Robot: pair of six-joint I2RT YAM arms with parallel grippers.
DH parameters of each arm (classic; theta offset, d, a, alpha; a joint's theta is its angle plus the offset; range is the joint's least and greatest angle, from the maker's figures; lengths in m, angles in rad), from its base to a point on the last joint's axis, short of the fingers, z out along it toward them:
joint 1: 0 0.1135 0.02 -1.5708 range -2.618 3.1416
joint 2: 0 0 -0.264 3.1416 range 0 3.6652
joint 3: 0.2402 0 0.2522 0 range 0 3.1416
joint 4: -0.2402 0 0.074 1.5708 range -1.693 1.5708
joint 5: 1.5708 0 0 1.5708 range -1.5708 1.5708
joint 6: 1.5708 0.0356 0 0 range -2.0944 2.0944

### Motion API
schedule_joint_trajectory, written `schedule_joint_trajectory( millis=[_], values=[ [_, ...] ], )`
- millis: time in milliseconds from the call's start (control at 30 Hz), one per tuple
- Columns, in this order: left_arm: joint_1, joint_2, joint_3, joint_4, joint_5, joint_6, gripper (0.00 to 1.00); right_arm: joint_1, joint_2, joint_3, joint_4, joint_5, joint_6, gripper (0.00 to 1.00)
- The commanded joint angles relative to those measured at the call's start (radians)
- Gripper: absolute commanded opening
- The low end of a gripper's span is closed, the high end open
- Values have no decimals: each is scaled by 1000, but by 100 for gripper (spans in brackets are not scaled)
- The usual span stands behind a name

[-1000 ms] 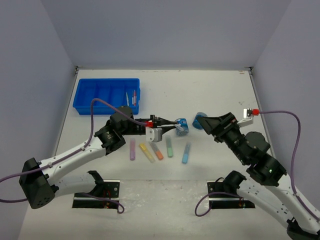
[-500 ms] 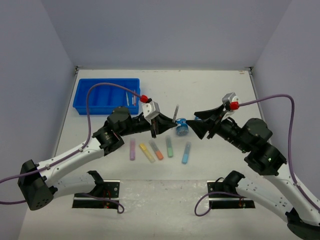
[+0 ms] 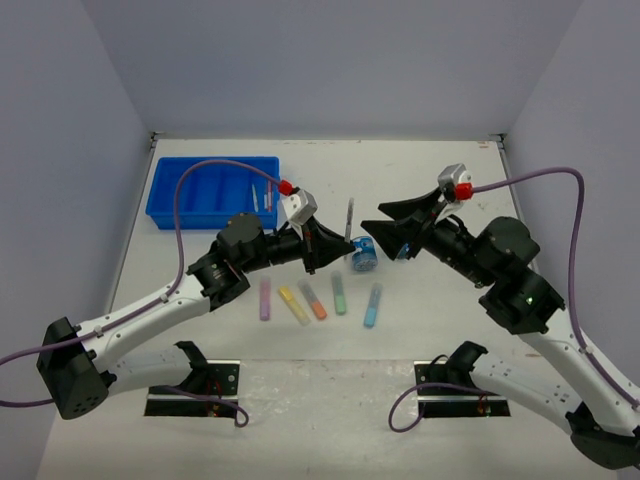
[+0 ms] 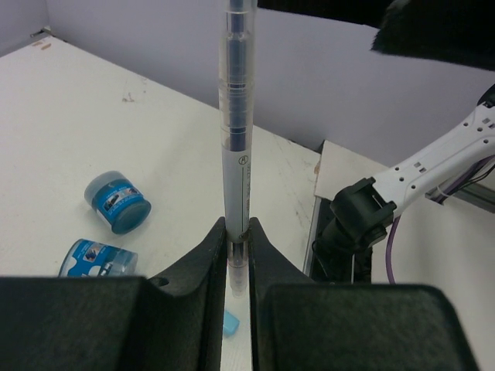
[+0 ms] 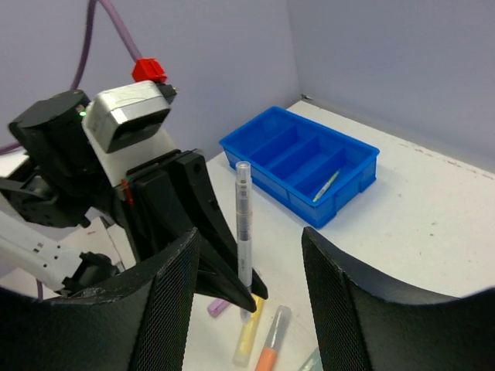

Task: Sort the stationery into containers
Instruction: Close the pen cap on the pen.

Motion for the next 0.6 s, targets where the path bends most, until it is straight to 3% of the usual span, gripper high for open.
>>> schedule_joint_trajectory(
  millis=[0, 567],
  values=[
    [5, 14, 14, 38, 25, -33, 0, 1, 50, 77, 32, 6, 24, 56],
    [6, 41, 30, 34, 84, 2, 0, 17, 121, 95, 30, 41, 50, 46]
  ],
)
